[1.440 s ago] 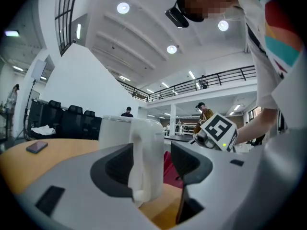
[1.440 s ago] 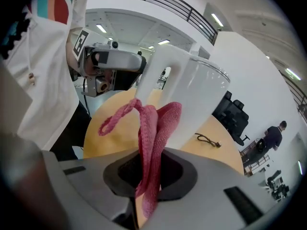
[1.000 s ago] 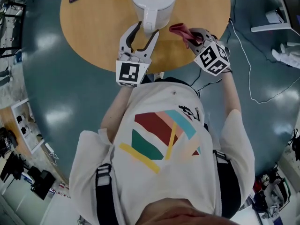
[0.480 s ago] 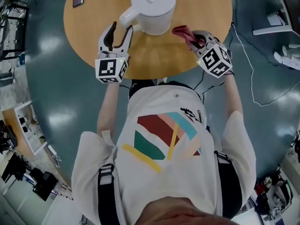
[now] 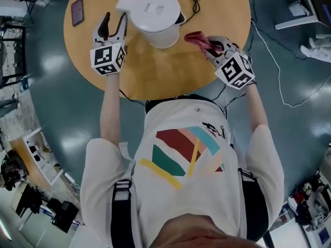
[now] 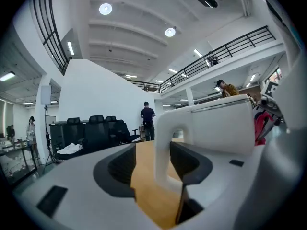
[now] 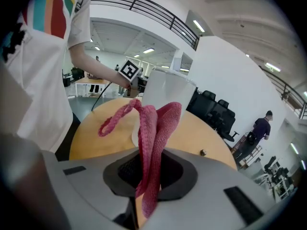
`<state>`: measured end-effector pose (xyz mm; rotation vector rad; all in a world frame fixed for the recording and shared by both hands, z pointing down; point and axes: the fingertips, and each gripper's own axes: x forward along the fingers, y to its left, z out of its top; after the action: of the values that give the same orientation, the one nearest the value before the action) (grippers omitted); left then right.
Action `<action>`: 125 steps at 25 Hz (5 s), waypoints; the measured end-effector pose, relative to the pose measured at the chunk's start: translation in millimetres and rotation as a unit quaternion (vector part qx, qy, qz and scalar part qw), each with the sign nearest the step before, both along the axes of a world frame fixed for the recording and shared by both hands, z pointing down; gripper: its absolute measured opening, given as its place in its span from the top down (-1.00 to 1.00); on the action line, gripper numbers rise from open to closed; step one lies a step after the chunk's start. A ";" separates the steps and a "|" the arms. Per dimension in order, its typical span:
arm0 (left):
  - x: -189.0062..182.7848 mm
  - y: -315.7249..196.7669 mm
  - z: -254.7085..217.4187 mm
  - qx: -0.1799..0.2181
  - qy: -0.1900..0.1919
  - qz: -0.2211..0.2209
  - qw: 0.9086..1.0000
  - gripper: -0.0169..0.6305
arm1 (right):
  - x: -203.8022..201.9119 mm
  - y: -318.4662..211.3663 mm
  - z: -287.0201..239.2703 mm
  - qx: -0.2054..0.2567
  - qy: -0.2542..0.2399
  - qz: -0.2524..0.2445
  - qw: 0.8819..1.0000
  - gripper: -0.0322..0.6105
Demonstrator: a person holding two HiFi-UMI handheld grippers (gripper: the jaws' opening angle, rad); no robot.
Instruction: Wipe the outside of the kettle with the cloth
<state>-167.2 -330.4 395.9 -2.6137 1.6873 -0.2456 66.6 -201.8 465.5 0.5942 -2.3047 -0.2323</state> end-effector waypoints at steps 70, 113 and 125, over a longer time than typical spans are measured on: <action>4.6 110.8 110.7 -0.105 0.161 -0.027 0.981 0.12 | -98.3 -30.2 146.0 0.136 0.186 -0.113 0.967 0.78; 53.0 264.7 -101.4 0.084 0.127 0.028 0.988 0.82 | -31.3 131.8 -125.7 0.081 -0.282 0.252 0.922 0.78; 49.2 270.0 -82.3 0.056 0.133 0.029 0.989 0.82 | -41.0 137.5 -111.7 0.070 -0.270 0.243 0.929 0.78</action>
<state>-118.0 -60.4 313.5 -2.7042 1.6365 0.2028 25.6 -64.3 353.8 1.4242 -2.5640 0.0153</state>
